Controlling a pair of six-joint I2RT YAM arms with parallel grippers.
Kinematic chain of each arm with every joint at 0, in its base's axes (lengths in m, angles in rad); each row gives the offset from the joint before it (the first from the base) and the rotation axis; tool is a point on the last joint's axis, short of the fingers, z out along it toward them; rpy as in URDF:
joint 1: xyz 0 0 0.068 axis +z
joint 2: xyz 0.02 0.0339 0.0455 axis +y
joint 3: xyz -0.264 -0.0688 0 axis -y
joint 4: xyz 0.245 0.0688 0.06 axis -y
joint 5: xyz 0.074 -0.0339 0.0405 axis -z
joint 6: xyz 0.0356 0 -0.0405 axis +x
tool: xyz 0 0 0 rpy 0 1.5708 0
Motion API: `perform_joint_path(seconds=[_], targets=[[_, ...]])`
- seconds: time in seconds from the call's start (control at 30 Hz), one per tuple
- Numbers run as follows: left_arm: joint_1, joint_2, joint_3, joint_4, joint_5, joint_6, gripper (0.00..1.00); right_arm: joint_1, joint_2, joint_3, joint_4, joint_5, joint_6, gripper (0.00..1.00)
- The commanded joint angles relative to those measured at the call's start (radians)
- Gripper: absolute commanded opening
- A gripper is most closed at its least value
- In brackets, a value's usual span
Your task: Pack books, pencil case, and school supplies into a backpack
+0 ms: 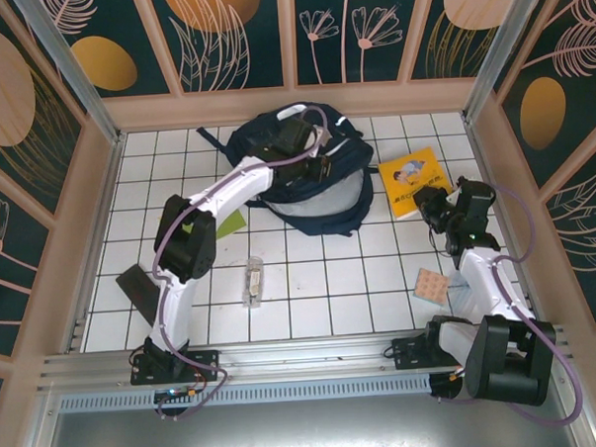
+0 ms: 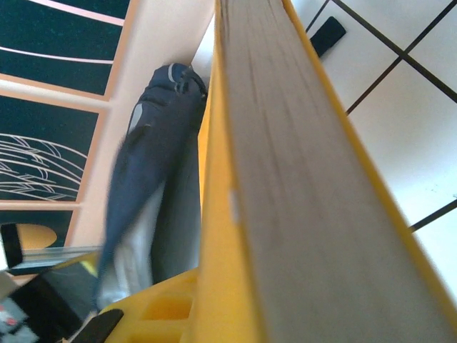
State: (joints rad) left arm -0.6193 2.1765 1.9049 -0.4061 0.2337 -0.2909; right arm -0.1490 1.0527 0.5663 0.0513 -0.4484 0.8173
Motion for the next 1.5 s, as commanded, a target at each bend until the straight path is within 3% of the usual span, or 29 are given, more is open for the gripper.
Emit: perform_joint_path(seconds=[0.0, 0.13, 0.27, 0.53, 0.8, 1.07, 1.13, 1.3, 1.47], targets=[[0.032, -0.057, 0.081, 0.027, 0.076, -0.063, 0.00, 0.003, -0.038, -0.007, 0.070, -0.040, 0.005, 0.00], [0.043, -0.025, 0.159, -0.014, 0.101, -0.058, 0.00, 0.056, -0.015, -0.052, 0.203, -0.109, 0.075, 0.00], [0.044, -0.020, 0.178, -0.016, 0.122, -0.069, 0.00, 0.180, 0.075, -0.064, 0.352, -0.098, 0.146, 0.00], [0.043, -0.032, 0.169, -0.016, 0.135, -0.076, 0.00, 0.366, 0.479, 0.071, 0.741, -0.116, 0.255, 0.00], [0.043, -0.074, 0.084, 0.044, 0.162, -0.113, 0.00, 0.452, 0.859, 0.344, 0.965, -0.130, 0.305, 0.00], [0.043, -0.088, 0.049, 0.093, 0.180, -0.148, 0.00, 0.480, 1.138, 0.619, 0.883, -0.096, 0.414, 0.00], [0.043, -0.087, 0.047, 0.099, 0.175, -0.151, 0.00, 0.479, 1.161, 0.634, 0.869, -0.074, 0.443, 0.08], [0.045, -0.075, 0.049, 0.113, 0.140, -0.166, 0.00, 0.471, 1.114, 0.641, 0.613, -0.061, 0.418, 0.60], [0.052, -0.057, 0.058, 0.146, 0.121, -0.191, 0.00, 0.453, 0.950, 0.568, 0.340, 0.023, 0.320, 0.92]])
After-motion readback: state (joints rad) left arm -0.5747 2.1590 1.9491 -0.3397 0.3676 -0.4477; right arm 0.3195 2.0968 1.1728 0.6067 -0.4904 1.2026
